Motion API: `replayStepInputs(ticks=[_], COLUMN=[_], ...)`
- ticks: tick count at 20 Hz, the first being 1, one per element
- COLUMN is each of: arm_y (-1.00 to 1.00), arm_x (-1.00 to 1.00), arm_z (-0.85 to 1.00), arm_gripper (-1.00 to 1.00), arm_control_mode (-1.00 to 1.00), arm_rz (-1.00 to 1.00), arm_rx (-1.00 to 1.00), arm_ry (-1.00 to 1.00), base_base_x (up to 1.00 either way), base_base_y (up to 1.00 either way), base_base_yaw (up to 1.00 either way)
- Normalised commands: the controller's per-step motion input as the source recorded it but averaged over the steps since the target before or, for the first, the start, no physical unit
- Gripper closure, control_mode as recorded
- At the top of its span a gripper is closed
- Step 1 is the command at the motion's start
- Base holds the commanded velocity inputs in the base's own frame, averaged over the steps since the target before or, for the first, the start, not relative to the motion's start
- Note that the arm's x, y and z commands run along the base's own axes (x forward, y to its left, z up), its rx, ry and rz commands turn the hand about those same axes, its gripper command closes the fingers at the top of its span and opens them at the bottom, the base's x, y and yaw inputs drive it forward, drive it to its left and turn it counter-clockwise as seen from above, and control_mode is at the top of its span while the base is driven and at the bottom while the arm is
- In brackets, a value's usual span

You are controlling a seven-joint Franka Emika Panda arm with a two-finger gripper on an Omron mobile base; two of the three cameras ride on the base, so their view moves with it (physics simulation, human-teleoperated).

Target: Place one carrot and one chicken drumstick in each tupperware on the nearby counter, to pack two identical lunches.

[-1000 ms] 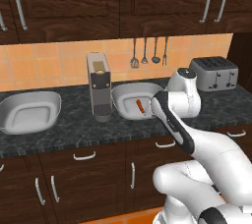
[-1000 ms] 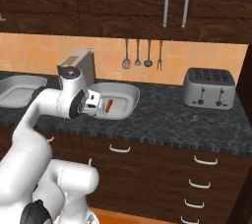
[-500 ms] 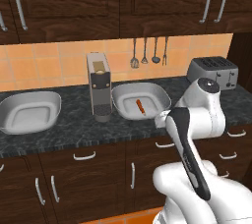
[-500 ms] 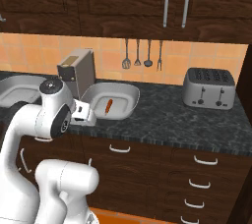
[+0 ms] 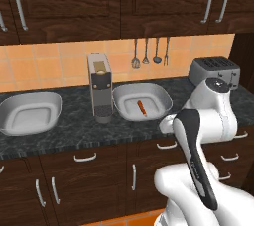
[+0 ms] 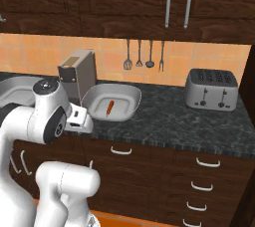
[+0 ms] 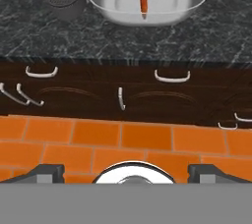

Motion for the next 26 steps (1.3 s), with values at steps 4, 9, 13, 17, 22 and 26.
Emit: replayStepInputs(ticks=[4,9,13,17,22,26], arm_y=[-0.01,0.00,0.00,0.00,0.00,0.00], arm_x=[-0.14,0.00,0.00,0.00,0.00,0.00], arm_z=[0.00,0.00,0.00,0.00,0.00,0.00], arm_gripper=[-1.00,-1.00,-1.00,-1.00,-1.00,-1.00], arm_control_mode=[1.00,1.00,1.00,1.00,1.00,1.00], arm_rz=[-0.01,0.00,0.00,0.00,0.00,0.00], arm_rx=[0.00,0.00,0.00,0.00,0.00,0.00], arm_ry=[0.00,0.00,0.00,0.00,0.00,0.00], base_base_x=[-0.72,-0.85,-0.54,-0.03,0.14,0.38], base_base_y=[-0.24,-0.57,-1.00,-1.00,-1.00,-1.00], base_base_yaw=[-0.13,-0.30,-0.43,-0.53,-0.46,-0.04])
